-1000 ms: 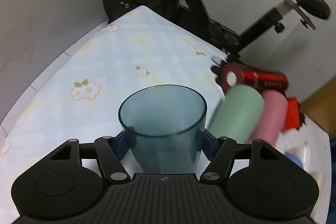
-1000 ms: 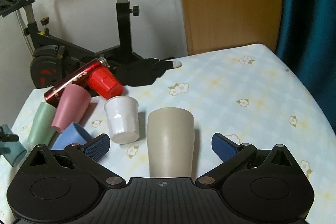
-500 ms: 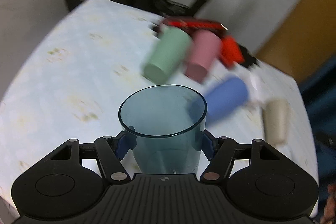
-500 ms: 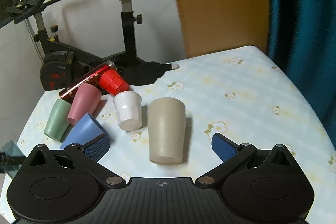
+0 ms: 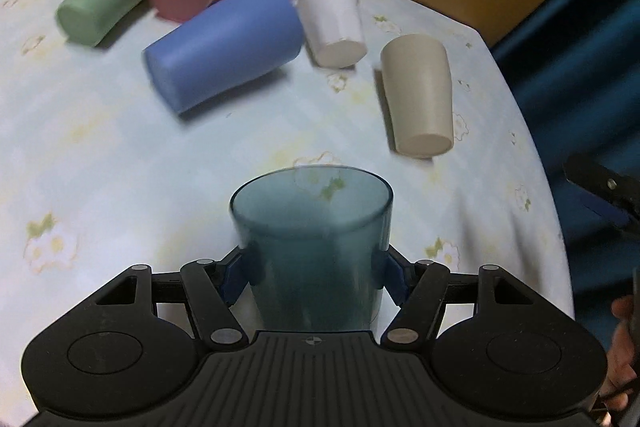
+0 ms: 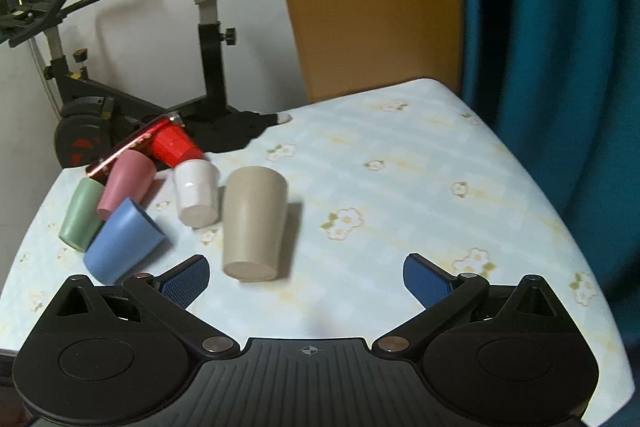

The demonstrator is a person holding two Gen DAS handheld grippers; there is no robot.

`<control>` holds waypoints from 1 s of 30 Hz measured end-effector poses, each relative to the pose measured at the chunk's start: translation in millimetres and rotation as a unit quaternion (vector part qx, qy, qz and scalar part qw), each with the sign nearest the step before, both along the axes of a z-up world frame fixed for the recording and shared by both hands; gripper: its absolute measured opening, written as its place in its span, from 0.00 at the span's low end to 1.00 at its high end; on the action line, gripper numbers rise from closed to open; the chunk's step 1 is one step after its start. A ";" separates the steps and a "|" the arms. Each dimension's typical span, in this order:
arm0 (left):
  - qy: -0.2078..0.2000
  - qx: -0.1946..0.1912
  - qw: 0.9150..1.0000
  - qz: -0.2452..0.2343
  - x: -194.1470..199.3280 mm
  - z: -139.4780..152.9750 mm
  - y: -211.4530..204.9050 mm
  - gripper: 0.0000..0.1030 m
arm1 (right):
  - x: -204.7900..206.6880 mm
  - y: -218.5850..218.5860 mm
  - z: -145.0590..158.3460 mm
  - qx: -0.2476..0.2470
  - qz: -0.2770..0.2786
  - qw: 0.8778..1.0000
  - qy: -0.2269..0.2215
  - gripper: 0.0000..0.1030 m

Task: Flip cup upright
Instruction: 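Lift the teal cup with the left gripper and rotate it upright, then lower the upright teal cup onto the table and open the left gripper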

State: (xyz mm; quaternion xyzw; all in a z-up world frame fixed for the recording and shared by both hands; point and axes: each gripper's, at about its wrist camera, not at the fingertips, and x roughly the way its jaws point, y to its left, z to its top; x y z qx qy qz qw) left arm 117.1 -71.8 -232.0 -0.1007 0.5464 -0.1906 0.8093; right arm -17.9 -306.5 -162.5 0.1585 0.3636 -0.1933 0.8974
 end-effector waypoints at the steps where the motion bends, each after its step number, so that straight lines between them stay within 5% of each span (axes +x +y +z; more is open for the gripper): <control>1: 0.001 0.003 1.000 0.000 5.1 -1.9 -4.2 0.67 | -0.6 -1.8 -1.0 0.000 -0.002 1.000 0.001 1.00; 16: -0.012 0.018 1.000 -0.003 33.8 -14.1 -18.0 0.69 | 16.4 -4.2 -26.2 0.014 -0.001 1.000 0.025 1.00; 26: -0.064 -0.004 0.998 0.021 18.1 28.1 32.9 0.79 | 31.3 15.7 -28.5 0.021 0.019 0.999 0.028 1.00; 30: -0.102 0.017 0.993 0.058 13.4 48.3 66.0 0.79 | 45.0 33.7 -27.5 0.016 0.044 0.998 0.034 1.00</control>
